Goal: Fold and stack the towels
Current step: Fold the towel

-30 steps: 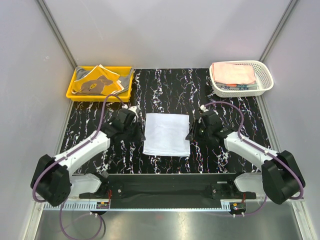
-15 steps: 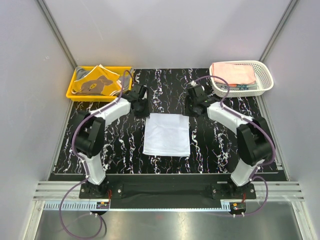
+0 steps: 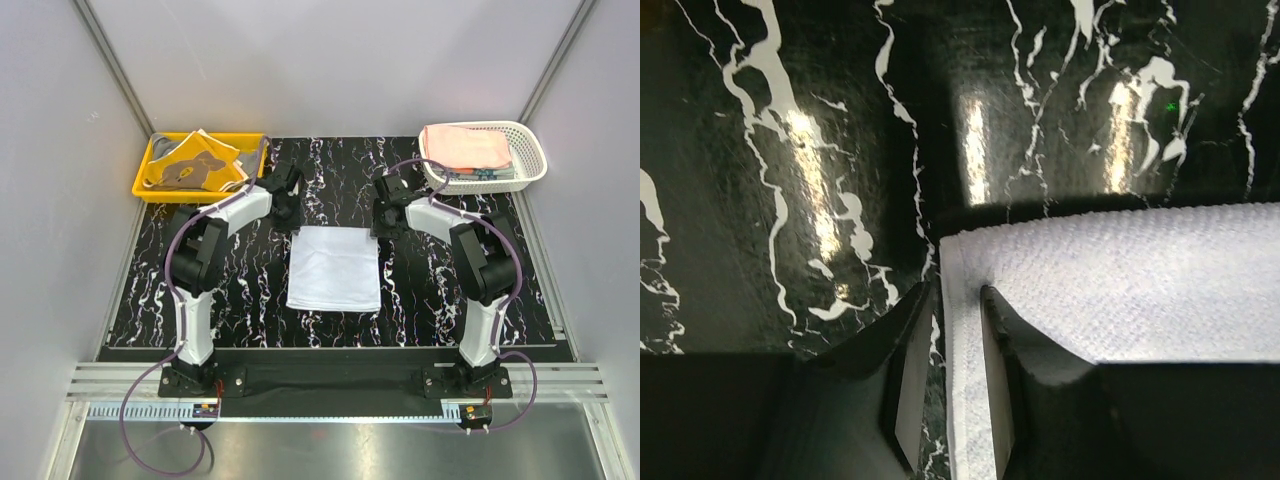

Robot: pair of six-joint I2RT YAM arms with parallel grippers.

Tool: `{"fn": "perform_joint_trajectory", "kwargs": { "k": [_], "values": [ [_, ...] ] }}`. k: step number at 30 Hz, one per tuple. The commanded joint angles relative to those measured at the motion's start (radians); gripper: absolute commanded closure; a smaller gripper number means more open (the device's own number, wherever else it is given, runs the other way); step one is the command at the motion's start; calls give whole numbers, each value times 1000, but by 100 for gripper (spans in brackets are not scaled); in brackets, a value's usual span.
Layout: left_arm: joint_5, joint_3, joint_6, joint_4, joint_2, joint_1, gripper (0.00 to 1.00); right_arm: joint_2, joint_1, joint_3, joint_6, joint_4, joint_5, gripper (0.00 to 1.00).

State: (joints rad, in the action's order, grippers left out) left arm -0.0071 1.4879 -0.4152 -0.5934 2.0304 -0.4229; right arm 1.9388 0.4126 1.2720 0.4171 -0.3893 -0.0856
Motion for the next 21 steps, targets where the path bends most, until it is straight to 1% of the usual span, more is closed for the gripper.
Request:
{"fn": "perform_joint_trajectory", "kwargs": {
  "k": [1, 6, 12, 17, 21],
  "values": [
    [-48, 57, 24, -9, 31, 7, 69, 28, -29, 41, -17, 18, -13, 57],
    [-30, 55, 27, 6, 48, 16, 67, 40, -40, 49, -21, 43, 1, 56],
    [-7, 34, 21, 43, 27, 26, 64, 37, -46, 56, -21, 84, 29, 55],
    [70, 17, 13, 95, 14, 45, 63, 35, -51, 61, -21, 121, 47, 55],
    [90, 6, 7, 113, 7, 53, 62, 29, -67, 49, -11, 156, 81, 55]
  ]
}}
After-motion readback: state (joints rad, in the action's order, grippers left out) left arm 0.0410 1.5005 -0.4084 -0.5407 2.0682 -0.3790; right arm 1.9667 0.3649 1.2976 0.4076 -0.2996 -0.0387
